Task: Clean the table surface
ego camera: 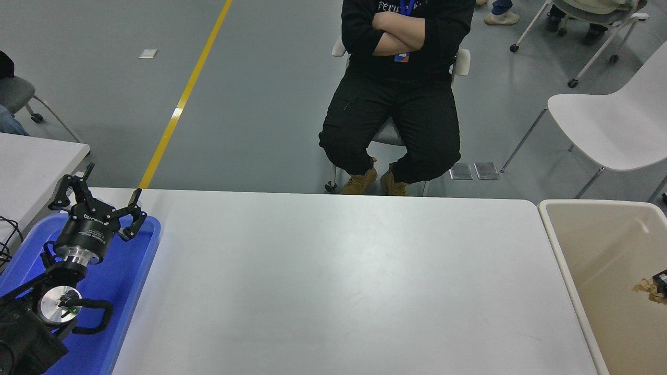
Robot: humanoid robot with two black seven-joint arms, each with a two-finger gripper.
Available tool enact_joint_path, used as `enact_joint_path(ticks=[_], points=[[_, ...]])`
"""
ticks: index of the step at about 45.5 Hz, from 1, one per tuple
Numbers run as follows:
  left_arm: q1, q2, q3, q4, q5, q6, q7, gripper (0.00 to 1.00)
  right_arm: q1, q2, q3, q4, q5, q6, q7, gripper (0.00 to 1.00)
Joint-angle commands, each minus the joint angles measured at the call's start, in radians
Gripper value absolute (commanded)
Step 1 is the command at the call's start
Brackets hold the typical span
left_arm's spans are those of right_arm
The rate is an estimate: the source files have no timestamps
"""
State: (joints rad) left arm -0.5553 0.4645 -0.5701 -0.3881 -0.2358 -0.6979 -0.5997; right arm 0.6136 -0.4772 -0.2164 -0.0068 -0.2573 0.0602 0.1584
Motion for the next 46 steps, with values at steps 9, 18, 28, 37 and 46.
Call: enact_joint_path(ticks=[9,18,28,37,46], points=[[0.0,-0.001,-0.001,0.0,0.0,0.0,0.0,1.0,0.049,-0.014,0.118,0.008,0.001,-0.011,0.001,0.98],[0.0,0.0,-0.001,0.0,0.0,0.0,0.0,1.0,0.153,-0.093,0.212,0.062,0.003,-0.01,0.003,0.99],[0.0,0.0,0.001,0.0,0.0,0.0,0.001,1.0,0.385,-0.202,0.509,0.103,0.004,-0.013,0.001,0.99],[0.0,0.0,0.001,0.0,0.0,0.0,0.0,1.0,0.537,-0.231,0.718,0.126,0.004,-0.013,-0.002,0.99],[0.0,0.0,-0.001,0.0,0.0,0.0,0.0,1.0,0.555,-0.264,0.819,0.272,0.006,-0.025,0.004,0.99]])
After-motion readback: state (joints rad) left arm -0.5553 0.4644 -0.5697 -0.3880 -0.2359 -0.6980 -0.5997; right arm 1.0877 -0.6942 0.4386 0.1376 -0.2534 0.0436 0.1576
